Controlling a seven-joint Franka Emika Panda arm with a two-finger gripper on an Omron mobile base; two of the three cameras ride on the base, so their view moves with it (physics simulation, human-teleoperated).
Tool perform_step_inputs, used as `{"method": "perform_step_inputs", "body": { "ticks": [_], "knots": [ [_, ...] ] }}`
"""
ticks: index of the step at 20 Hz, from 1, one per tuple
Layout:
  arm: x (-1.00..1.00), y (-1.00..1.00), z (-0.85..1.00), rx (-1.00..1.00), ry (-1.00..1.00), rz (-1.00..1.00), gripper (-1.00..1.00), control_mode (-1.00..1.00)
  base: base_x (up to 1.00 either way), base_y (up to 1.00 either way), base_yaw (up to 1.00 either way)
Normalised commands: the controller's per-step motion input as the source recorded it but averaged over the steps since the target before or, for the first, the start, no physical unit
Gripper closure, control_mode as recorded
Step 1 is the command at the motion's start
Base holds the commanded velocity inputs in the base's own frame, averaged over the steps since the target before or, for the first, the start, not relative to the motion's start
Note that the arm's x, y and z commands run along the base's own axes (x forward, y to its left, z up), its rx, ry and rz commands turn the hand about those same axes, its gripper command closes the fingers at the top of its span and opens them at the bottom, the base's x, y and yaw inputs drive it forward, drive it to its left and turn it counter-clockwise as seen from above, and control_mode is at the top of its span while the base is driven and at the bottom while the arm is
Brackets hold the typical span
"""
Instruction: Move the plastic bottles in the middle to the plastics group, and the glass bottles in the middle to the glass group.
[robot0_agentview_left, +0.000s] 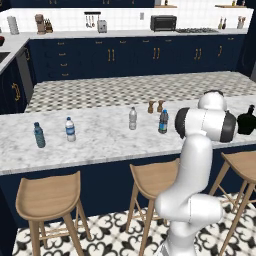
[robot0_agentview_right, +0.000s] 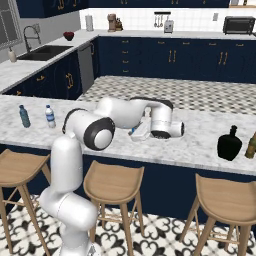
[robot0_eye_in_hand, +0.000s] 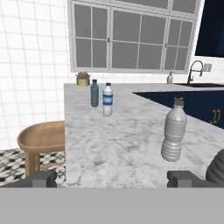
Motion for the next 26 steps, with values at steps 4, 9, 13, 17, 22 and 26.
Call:
{"method": "perform_step_inputs", "body": {
  "ticks": [4,9,13,17,22,26],
  "knots": [
    [0.15,0.00,-0.09,0.00,0.00,0.00,-1.00,-1.00,0.00,0.00,0.00],
    [0.13,-0.07,-0.06,0.00,0.00,0.00,-1.00,-1.00,0.00,0.00,0.00],
    [0.17,-0.16,-0.10,0.00,0.00,0.00,-1.00,-1.00,0.00,0.00,0.00],
    [0.21,-0.11,-0.12,0.00,0.00,0.00,-1.00,-1.00,0.00,0.00,0.00],
    [0.20,-0.04,-0.10,0.00,0.00,0.00,-1.00,-1.00,0.00,0.00,0.00],
    [0.22,0.00,-0.11,0.00,0.00,0.00,-1.00,-1.00,0.00,0.00,0.00]
  ]
}}
